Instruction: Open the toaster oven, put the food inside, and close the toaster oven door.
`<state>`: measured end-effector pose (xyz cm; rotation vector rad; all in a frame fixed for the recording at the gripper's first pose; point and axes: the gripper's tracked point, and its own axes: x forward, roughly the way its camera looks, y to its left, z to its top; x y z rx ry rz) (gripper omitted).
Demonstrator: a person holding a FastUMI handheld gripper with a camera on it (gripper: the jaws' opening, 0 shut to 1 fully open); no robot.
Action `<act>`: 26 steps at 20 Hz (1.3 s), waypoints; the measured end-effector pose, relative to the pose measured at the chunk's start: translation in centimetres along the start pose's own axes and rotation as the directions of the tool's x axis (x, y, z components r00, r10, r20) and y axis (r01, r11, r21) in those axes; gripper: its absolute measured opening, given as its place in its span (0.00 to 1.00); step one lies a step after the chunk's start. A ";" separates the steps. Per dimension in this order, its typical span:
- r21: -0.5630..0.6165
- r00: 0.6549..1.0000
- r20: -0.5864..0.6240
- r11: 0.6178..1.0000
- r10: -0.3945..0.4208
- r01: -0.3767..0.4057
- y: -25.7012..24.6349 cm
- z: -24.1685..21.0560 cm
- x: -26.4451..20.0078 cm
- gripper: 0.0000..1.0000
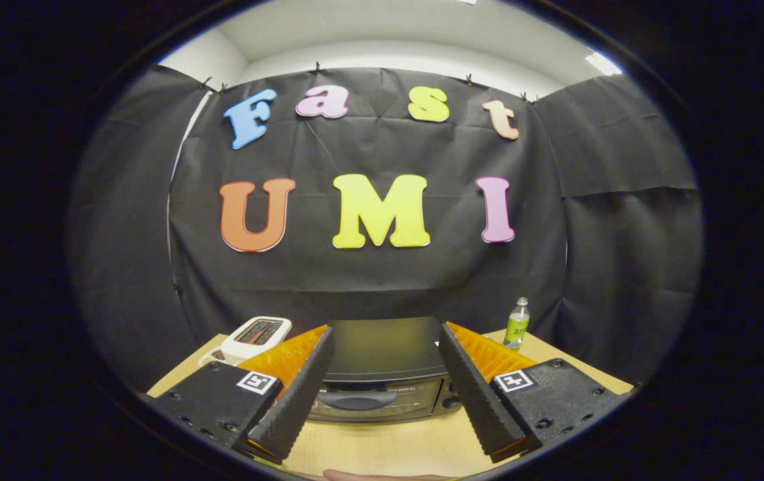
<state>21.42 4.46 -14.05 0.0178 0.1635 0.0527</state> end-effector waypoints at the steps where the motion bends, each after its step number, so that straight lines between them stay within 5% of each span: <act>1: 0.003 0.999 -0.032 1.000 -0.002 0.002 0.3 -1.3 1.5 1.00; 6: -0.017 0.977 -0.208 0.999 -0.048 0.046 0.5 -7.8 6.7 1.00; 9: -0.001 0.952 -0.307 1.000 -0.009 0.009 1.8 -11.0 8.1 1.00; 16: 0.026 0.957 -0.287 0.999 0.040 -0.033 2.1 -10.9 8.1 1.00; 18: -0.022 0.925 -0.376 0.997 0.056 -0.069 2.5 -13.1 7.9 1.00; 21: -0.129 0.959 -0.281 0.990 0.022 -0.061 2.7 -11.8 7.5 1.00; 26: -0.071 0.947 -0.319 0.996 0.028 -0.053 2.2 -13.5 4.9 1.00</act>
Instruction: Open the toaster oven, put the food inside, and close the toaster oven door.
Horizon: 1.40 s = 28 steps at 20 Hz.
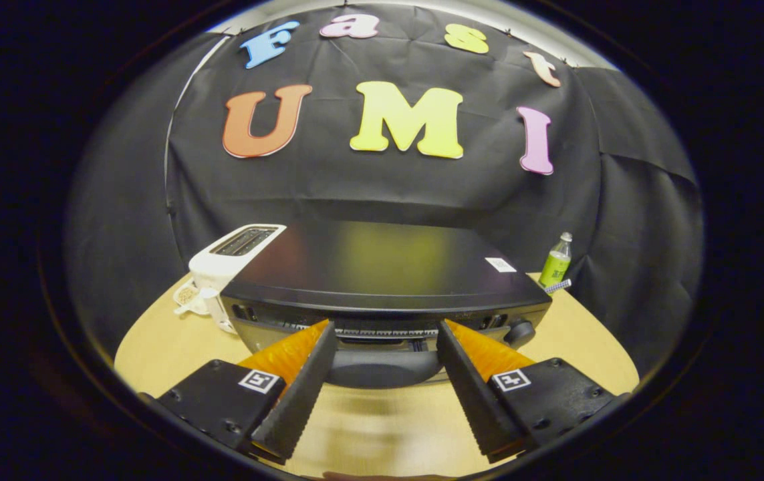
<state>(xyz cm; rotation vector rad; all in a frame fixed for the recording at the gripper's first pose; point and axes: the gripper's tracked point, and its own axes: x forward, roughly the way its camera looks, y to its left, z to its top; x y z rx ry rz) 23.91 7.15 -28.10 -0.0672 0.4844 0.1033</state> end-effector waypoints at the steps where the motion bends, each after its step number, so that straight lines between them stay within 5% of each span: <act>1: 0.017 1.000 -0.004 1.000 0.009 -0.009 0.0 -0.5 -0.5 1.00; 8: 0.031 0.998 0.001 0.998 0.061 -0.061 -0.2 -3.7 -3.0 1.00; 28: 0.005 0.998 0.023 0.998 0.056 -0.056 -0.1 -13.8 -5.7 1.00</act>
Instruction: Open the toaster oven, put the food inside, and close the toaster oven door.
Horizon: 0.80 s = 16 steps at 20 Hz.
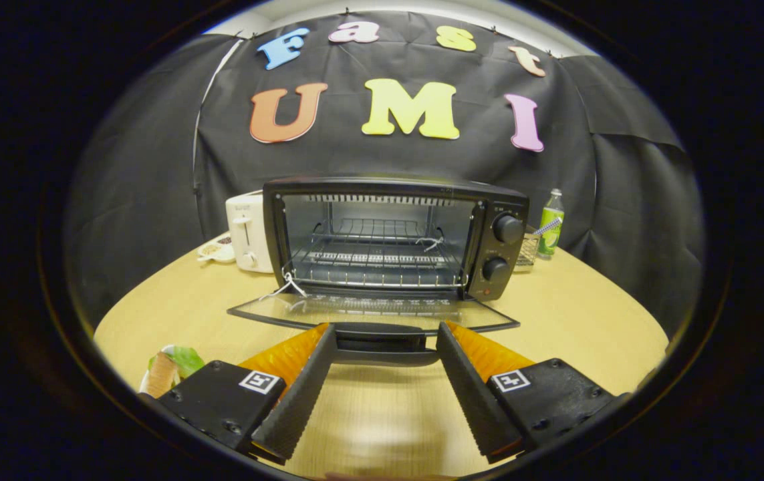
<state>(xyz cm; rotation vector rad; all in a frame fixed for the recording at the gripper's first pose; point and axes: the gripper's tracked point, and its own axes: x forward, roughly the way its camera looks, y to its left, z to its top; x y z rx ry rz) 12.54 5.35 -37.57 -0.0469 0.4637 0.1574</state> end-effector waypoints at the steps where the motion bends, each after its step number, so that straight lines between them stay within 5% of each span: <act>1: 0.004 1.000 -0.007 1.000 0.000 0.000 0.0 -0.5 0.0 1.00; 11: 0.071 0.998 -0.062 0.997 0.014 -0.010 -0.1 -2.7 0.4 1.00; 16: 0.101 0.993 -0.071 0.991 0.096 -0.089 0.1 -0.4 -1.8 1.00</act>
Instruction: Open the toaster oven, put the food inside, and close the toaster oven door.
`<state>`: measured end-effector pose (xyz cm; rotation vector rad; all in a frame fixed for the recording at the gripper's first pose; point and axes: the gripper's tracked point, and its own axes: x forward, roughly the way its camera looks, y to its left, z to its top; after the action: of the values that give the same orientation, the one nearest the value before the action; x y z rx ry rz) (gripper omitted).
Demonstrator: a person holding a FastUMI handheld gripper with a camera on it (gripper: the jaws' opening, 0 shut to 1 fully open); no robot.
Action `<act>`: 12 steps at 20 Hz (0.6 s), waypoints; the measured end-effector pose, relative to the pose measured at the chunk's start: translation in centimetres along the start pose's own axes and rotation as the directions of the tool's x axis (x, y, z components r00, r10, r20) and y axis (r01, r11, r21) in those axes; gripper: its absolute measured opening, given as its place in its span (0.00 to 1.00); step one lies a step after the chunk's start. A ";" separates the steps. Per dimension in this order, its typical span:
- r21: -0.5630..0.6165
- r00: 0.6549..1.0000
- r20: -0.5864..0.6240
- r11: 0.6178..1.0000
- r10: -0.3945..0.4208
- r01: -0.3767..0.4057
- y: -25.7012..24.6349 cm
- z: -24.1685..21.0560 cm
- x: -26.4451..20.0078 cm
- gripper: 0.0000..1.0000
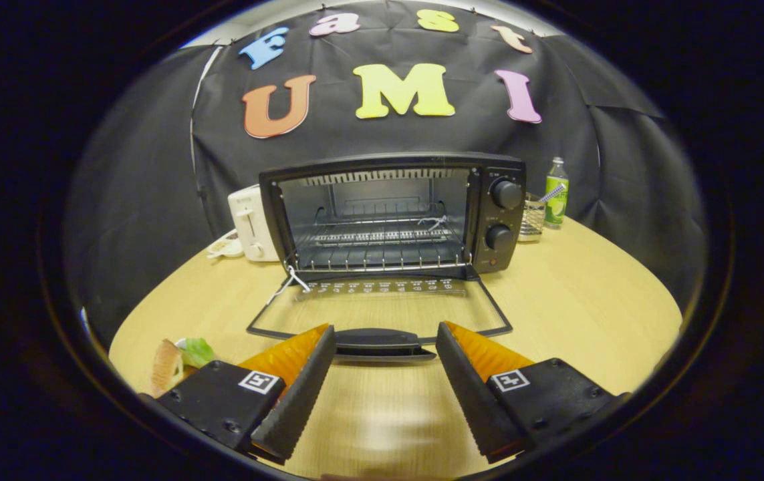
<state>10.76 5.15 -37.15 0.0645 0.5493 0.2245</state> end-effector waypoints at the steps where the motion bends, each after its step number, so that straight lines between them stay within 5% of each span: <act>1: 0.020 1.000 -0.013 0.999 0.028 -0.028 0.2 0.3 -0.5 1.00; 6: 0.197 0.949 -0.171 0.953 0.265 -0.231 3.6 0.4 -3.5 0.98; 10: 0.365 0.831 -0.280 0.854 0.481 -0.371 7.6 -0.6 -6.2 0.92; 12: 0.430 0.736 -0.345 0.795 0.583 -0.428 10.0 -1.8 -7.7 0.90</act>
<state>1.45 13.16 -33.53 0.5054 1.0471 0.7103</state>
